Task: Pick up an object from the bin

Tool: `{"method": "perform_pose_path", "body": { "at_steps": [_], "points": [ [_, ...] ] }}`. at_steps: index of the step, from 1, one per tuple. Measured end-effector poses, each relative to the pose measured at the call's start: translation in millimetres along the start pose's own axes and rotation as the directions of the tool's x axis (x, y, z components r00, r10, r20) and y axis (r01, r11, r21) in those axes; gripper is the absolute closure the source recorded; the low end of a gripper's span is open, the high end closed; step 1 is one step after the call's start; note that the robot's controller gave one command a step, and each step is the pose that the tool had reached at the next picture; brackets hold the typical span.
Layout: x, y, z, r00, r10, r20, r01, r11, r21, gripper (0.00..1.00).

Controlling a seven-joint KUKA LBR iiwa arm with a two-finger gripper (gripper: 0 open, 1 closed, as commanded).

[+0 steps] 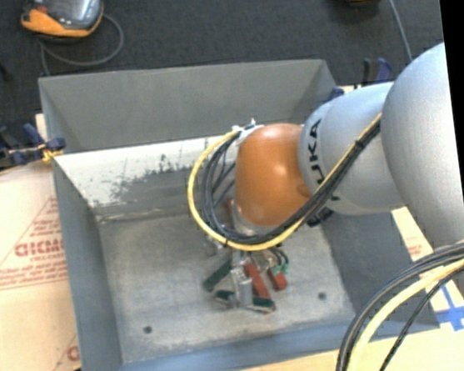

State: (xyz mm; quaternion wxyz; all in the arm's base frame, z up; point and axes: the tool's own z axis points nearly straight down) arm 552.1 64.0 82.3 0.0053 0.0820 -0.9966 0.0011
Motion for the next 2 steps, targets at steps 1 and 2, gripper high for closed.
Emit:
{"method": "perform_pose_path", "body": {
  "at_steps": [1, 2],
  "points": [
    [-5.4, 3.1, -5.1, 1.000, 0.000, 0.013, 0.000, 1.000, -0.003, 1.00],
    [-14.7, 10.7, -137.6, 0.999, -0.028, 0.023, 0.028, 1.000, 0.001, 1.00]
  ]
}}
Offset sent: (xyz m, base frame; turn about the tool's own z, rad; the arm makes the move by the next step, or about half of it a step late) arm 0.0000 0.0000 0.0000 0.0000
